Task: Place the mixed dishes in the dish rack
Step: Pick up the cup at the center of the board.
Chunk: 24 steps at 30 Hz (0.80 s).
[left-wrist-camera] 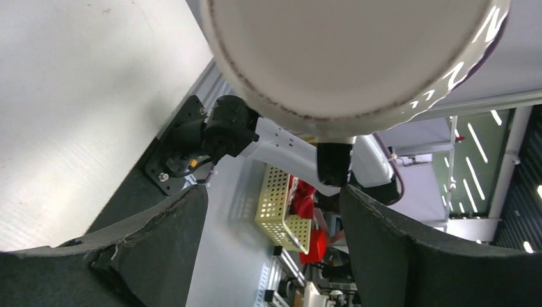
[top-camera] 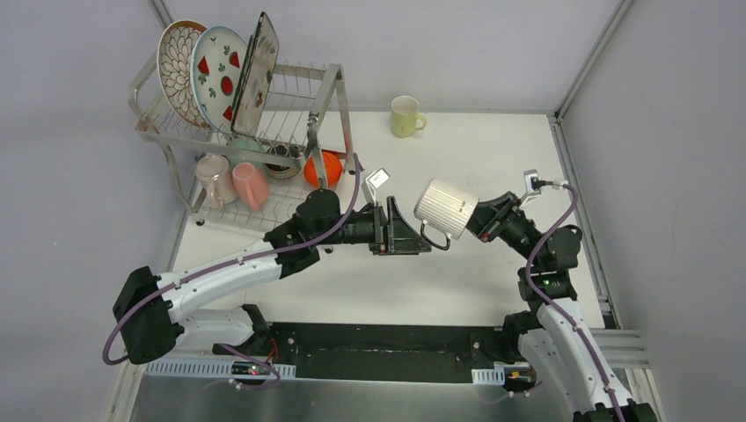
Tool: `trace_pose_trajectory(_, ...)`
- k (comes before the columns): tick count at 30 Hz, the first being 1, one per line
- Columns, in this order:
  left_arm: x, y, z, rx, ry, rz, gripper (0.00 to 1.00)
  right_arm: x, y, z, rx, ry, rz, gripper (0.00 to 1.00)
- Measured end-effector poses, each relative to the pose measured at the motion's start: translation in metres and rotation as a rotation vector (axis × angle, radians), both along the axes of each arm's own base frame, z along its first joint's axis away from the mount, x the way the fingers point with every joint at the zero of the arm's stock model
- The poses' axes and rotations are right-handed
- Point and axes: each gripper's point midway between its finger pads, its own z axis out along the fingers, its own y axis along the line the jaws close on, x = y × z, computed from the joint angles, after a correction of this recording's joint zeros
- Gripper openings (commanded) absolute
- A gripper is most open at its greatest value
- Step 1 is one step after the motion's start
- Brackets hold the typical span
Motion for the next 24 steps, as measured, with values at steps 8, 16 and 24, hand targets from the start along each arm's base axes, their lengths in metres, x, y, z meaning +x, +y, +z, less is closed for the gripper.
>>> trace_pose_trajectory(8,0.002,-0.016,0.014,-0.079,0.022,0.04,0.56,-0.001,-0.005,-0.013,0.015,0.001,-0.048,0.0)
trace_pose_trajectory(16,0.011,-0.031,0.003,-0.078,0.091,0.055,0.45,0.001,-0.006,-0.024,-0.005,-0.006,-0.06,0.0)
trace_pose_trajectory(24,0.009,-0.039,0.01,-0.136,0.144,0.034,0.44,0.005,-0.006,-0.027,-0.008,-0.03,-0.066,0.0)
